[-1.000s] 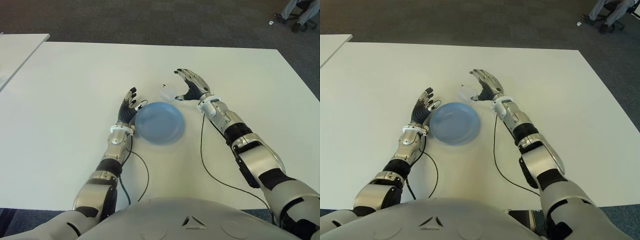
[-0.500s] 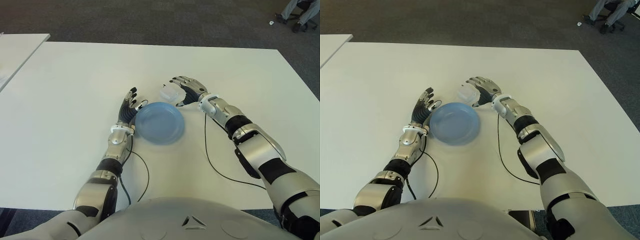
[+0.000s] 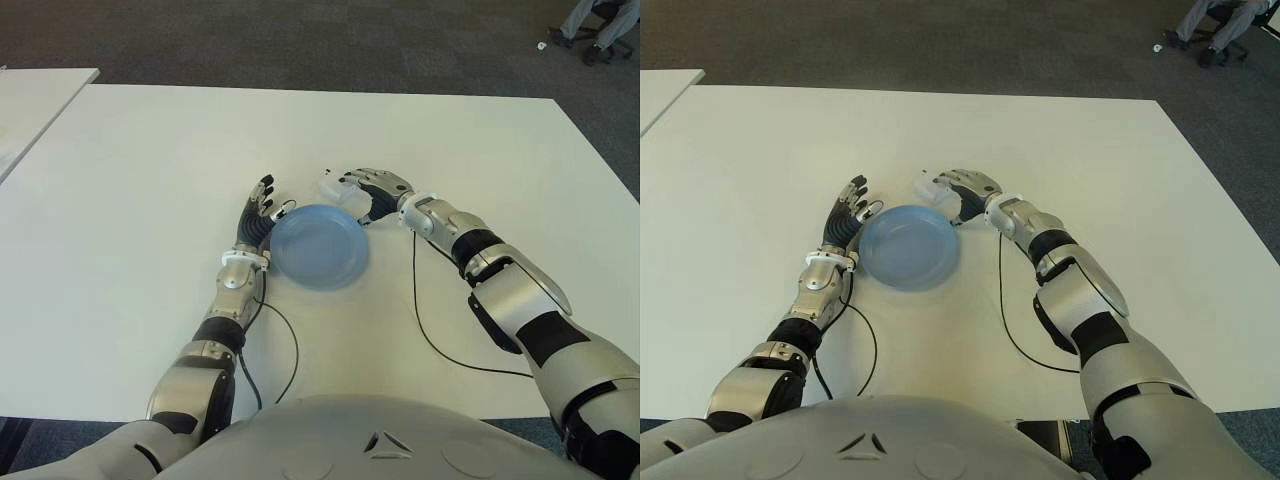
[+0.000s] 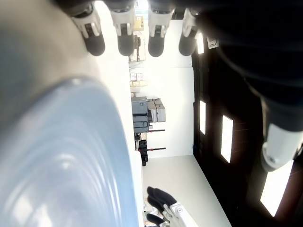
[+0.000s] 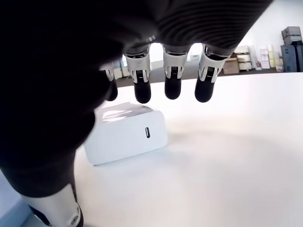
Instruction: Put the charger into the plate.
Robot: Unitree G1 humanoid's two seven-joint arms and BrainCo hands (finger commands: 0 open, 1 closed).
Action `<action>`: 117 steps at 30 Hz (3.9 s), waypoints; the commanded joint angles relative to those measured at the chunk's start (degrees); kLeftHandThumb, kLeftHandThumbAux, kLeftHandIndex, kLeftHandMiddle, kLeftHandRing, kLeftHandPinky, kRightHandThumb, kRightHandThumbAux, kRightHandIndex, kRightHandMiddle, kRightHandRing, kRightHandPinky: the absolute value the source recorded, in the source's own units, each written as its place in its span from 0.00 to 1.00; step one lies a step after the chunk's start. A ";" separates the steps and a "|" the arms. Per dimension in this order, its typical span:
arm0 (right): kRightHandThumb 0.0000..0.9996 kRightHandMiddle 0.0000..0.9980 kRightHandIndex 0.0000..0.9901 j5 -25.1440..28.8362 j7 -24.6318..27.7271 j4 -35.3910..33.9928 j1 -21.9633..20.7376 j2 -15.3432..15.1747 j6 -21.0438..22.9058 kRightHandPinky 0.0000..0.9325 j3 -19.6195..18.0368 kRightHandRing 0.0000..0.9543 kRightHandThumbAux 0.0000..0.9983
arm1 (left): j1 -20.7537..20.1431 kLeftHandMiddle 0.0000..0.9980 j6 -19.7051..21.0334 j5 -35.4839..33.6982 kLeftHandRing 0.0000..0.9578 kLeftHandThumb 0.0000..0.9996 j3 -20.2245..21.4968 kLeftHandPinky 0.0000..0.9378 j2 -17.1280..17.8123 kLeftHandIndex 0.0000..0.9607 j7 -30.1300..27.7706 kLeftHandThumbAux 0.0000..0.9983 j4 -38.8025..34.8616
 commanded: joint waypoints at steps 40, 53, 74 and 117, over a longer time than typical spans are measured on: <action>0.75 0.37 0.00 -6.51 -0.85 2.72 -1.53 -3.23 -0.88 0.41 10.43 0.39 0.83 | 3.02 0.02 3.76 -0.23 0.01 0.00 -0.27 0.00 -0.84 0.01 -0.64 0.55 0.55; 0.66 0.40 0.01 -5.23 0.30 2.38 -0.51 -5.05 -1.70 0.51 9.24 0.46 0.87 | 3.18 0.02 3.68 -0.39 0.00 0.00 -0.26 0.00 -0.63 0.01 -1.01 0.54 0.42; 0.95 0.48 0.04 -2.06 3.94 -3.06 3.38 -12.62 -7.32 0.58 5.65 0.58 0.65 | 3.17 0.03 4.03 -0.11 0.01 0.00 -0.28 0.00 -0.04 0.01 -0.83 0.53 0.52; 1.00 0.43 0.02 13.31 17.94 -27.46 20.32 -21.85 -11.95 0.58 -11.72 0.53 0.64 | 2.83 0.02 5.31 -0.53 0.00 0.00 0.17 0.00 0.85 0.00 -1.62 0.55 1.01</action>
